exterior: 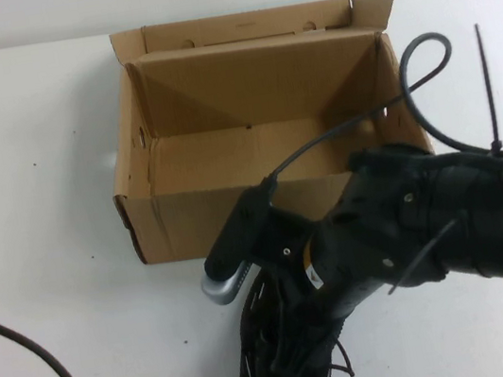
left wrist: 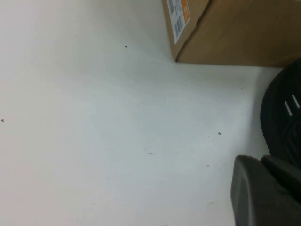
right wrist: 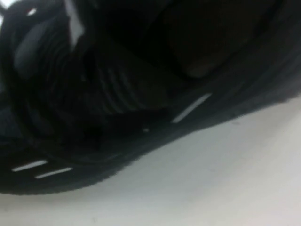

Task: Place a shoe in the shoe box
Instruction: Pick up the shoe from the table, then hand over the shoe

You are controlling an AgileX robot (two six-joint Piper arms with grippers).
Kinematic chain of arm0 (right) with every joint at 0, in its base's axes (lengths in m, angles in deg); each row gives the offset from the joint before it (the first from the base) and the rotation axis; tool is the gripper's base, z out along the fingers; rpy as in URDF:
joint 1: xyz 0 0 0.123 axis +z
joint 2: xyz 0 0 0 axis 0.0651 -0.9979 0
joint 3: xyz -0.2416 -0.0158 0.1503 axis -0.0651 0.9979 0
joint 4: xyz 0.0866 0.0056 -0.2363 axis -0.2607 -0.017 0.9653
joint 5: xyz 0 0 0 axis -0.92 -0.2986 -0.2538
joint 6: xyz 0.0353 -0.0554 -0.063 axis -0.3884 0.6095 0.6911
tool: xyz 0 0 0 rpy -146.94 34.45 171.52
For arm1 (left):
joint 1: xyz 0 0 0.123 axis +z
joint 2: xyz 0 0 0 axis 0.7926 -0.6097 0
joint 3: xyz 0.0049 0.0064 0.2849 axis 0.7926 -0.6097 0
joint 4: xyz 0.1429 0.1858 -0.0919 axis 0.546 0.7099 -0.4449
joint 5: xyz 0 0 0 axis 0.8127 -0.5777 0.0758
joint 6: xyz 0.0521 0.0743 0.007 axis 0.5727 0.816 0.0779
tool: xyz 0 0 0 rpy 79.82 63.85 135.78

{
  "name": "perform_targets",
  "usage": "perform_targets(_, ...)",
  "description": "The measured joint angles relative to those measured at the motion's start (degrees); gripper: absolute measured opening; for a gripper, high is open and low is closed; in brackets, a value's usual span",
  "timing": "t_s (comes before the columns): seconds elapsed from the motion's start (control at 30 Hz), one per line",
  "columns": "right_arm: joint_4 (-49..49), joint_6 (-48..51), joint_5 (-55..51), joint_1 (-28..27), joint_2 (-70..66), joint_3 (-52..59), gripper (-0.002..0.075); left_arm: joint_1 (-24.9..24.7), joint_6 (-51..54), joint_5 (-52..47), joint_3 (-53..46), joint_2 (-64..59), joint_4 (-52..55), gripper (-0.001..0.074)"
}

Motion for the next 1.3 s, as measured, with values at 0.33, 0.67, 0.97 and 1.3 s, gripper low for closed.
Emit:
perform_targets(0.33,5.9,-1.8,4.3,0.4,-3.4,-0.1,0.0231,0.0,4.5,0.0,0.0,0.0,0.0,-0.0002)
perform_targets(0.67,4.7,-1.8,3.5,0.4,-3.1,-0.5,0.0025,0.0,10.1,-2.1,0.0,0.0,0.0,-0.0002)
perform_targets(0.97,-2.2,-1.8,-7.2,0.3,2.1,-7.6,0.0020,-0.4,27.7,-3.5,0.0,0.0,-6.0,0.0205)
perform_targets(1.3,-5.1,-1.8,-14.8,0.3,2.1,-19.9,0.0020,-0.6,53.1,-2.2,0.0,0.0,-36.7,0.0663)
